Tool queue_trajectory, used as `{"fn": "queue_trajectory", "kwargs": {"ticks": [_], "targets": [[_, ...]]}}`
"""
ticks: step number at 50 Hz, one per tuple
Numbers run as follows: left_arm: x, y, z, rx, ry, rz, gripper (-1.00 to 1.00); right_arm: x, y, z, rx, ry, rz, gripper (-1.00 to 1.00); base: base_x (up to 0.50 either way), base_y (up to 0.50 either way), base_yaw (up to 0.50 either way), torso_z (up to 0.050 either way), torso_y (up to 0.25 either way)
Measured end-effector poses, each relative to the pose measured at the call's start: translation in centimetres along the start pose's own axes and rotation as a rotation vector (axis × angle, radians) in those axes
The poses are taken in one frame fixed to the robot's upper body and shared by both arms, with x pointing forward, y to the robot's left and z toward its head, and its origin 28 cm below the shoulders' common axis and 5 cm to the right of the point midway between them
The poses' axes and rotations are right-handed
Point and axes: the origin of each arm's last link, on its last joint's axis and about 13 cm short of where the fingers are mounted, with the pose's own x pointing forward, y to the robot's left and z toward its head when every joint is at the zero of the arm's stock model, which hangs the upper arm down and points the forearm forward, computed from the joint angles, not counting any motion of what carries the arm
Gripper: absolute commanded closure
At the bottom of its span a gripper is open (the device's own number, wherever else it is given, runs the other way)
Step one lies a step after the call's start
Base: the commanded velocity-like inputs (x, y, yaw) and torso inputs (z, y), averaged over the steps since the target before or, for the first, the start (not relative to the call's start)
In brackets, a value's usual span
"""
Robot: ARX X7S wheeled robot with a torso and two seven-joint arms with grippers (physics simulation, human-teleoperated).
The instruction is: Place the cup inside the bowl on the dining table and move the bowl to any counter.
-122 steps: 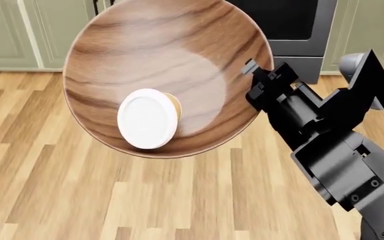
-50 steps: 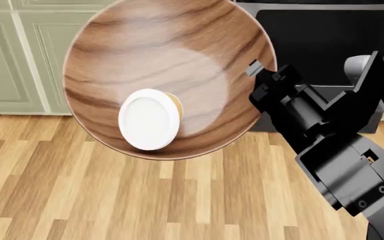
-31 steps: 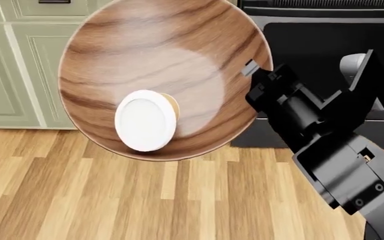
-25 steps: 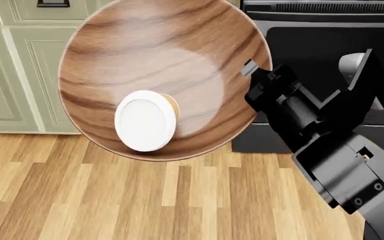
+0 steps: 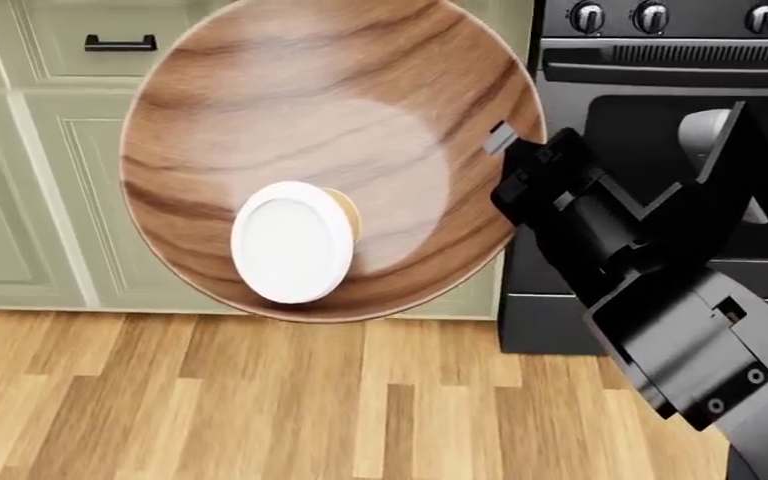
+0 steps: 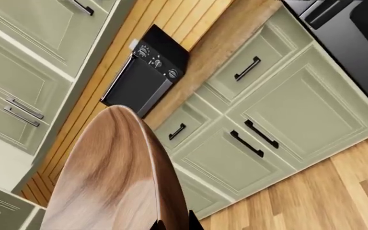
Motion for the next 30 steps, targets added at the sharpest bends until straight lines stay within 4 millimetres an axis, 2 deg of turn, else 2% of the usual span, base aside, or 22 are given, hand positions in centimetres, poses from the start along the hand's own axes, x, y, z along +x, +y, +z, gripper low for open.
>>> {"fn": "queue_trajectory", "kwargs": {"ticks": [12,30], "targets": [[0.15,-0.12,-0.06,0.001,0.000,-0.003,-1.00,-0.06,0.04,0.14,0.000,-0.007,-0.004,1.00,0.50,0.22,0.00,0.000,0.002],[0.31,-0.24,0.15,0.001,-0.007,-0.011,-1.00,-0.34,0.50,0.99,-0.009,-0.026,-0.010,1.00,0.50,0.03,0.00,0.001,0.002]]}}
